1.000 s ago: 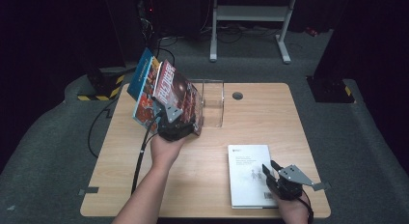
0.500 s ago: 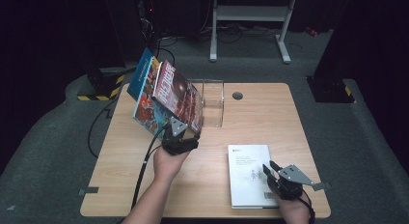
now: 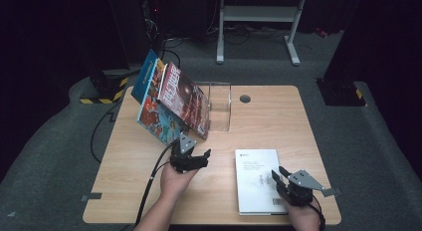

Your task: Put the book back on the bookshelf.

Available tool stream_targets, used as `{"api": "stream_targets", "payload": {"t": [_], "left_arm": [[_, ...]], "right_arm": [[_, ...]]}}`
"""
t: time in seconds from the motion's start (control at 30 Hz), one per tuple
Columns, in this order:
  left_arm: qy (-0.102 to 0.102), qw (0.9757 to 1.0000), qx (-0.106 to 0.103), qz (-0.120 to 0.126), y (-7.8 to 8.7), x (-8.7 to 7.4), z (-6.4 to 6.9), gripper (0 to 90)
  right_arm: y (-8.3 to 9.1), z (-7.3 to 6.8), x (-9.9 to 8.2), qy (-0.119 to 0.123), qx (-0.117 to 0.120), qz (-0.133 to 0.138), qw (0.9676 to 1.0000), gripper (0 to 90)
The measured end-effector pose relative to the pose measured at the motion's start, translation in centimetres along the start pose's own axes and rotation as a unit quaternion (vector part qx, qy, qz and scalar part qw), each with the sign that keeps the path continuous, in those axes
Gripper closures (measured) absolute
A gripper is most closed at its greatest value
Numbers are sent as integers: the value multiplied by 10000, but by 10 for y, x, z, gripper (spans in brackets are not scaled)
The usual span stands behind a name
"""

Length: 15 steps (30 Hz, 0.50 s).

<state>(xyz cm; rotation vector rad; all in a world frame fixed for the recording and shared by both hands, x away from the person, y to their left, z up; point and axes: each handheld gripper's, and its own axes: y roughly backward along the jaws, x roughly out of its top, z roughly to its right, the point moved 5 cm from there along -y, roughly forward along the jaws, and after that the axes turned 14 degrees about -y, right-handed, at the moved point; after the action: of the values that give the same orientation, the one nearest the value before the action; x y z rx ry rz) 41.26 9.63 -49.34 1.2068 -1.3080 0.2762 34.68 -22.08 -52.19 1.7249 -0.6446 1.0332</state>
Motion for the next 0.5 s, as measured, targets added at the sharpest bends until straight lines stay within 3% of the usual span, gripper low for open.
{"api": "stream_targets", "payload": {"t": [0.33, 0.5], "left_arm": [[132, 9989, -422, -132, 0, -21, 15, 155], [25, 9976, -613, -335, 0, -34, 22, 151]], "right_arm": [[2, 0, 1, -55, -40, -64, 10000, 603], [4, 0, 1, -80, -73, -105, 9999, 553]]}}
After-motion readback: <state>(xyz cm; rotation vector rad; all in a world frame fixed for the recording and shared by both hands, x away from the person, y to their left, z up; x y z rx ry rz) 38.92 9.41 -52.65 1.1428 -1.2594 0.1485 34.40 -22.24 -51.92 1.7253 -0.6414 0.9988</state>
